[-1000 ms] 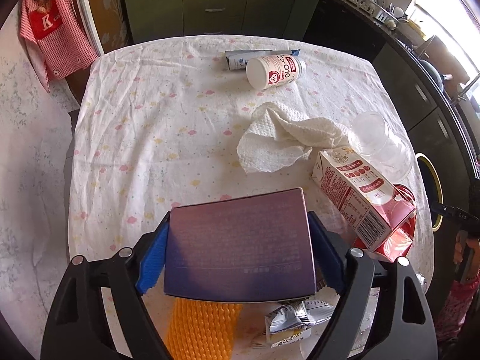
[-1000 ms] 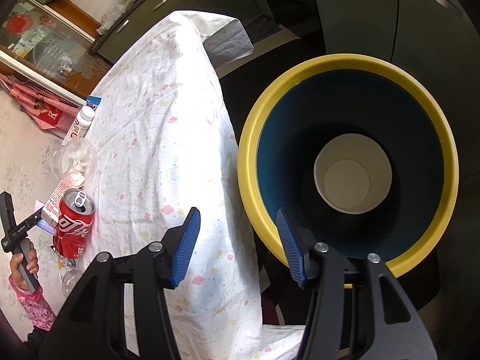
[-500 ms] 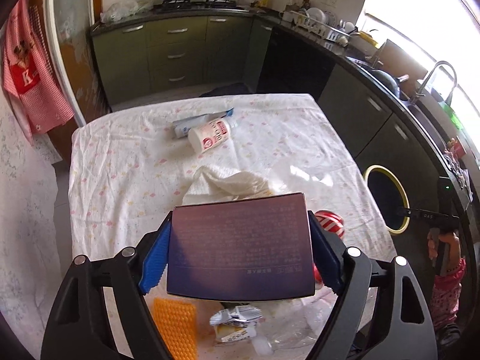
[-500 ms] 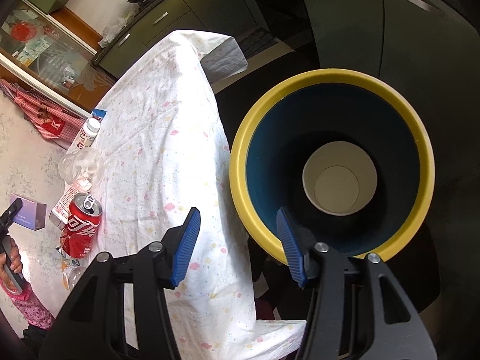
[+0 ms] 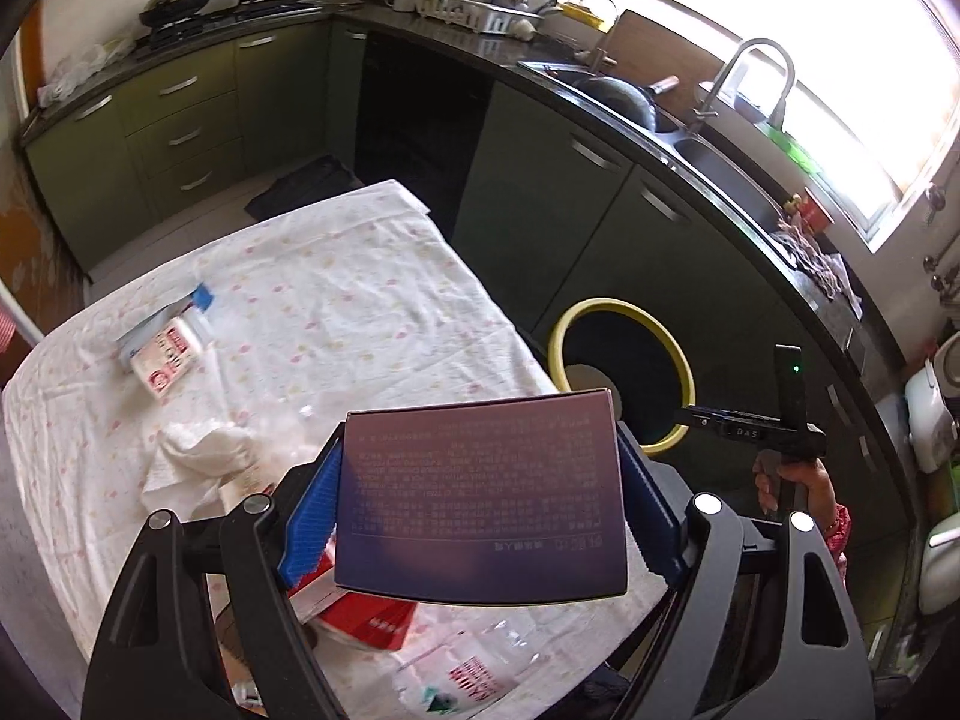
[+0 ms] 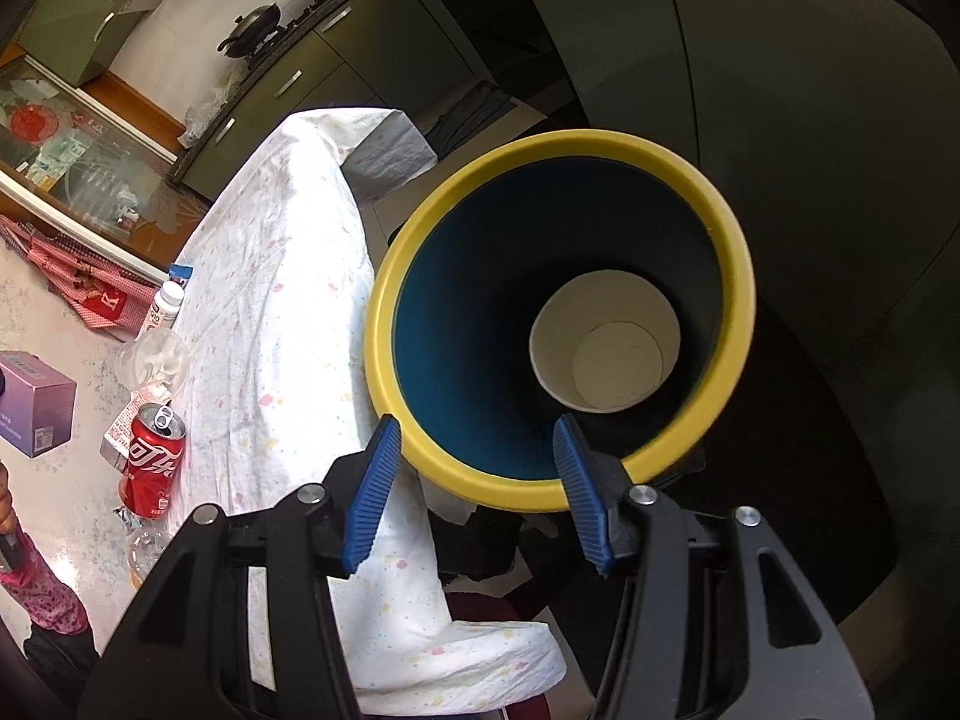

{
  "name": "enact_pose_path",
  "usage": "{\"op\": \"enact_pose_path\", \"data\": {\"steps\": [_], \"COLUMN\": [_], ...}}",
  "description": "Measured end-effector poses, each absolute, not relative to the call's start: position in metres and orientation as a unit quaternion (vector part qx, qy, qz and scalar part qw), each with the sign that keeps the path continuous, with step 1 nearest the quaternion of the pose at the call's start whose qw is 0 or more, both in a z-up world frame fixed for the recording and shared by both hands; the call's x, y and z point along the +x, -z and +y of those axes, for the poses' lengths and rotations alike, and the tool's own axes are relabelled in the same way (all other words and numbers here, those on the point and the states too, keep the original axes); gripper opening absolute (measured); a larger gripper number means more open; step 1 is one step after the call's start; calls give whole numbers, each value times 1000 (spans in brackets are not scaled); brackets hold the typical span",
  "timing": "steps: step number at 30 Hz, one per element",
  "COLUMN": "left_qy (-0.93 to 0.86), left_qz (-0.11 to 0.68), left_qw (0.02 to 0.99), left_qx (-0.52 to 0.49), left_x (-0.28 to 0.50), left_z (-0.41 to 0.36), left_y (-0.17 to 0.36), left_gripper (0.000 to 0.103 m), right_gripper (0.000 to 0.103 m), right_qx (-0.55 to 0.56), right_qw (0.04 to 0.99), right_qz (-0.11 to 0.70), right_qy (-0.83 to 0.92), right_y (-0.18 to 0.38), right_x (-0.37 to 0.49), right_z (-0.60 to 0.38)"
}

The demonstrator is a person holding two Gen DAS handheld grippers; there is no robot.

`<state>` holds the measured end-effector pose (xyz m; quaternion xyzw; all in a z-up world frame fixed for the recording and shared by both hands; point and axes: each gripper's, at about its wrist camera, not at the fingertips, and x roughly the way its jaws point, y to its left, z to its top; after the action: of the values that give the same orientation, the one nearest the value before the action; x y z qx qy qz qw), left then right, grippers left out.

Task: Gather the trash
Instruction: 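Carry the pink box over the bin and open the left gripper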

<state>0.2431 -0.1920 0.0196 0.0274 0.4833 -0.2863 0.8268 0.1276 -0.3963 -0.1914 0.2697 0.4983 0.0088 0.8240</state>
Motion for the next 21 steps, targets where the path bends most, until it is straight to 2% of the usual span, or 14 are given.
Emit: {"op": "enact_pose_path", "data": {"steps": [6, 13, 18, 21], "left_qy": [341, 366, 364, 357], "left_qz": [490, 529, 524, 518], "left_qw": [798, 756, 757, 767], "left_qx": [77, 122, 137, 124], "left_x": [255, 276, 289, 294], "left_z": [-305, -425, -479, -487], "left_y": [0, 65, 98, 96], "left_gripper": [81, 81, 82, 84], "right_gripper": [51, 51, 53, 53], "right_qx": [280, 281, 285, 286], "right_qw": [832, 839, 839, 837], "right_qz": [478, 465, 462, 465], "right_qy": [12, 32, 43, 48], "right_y": [187, 179, 178, 180], "right_x": [98, 68, 59, 55], "right_z": [-420, -432, -436, -437]}}
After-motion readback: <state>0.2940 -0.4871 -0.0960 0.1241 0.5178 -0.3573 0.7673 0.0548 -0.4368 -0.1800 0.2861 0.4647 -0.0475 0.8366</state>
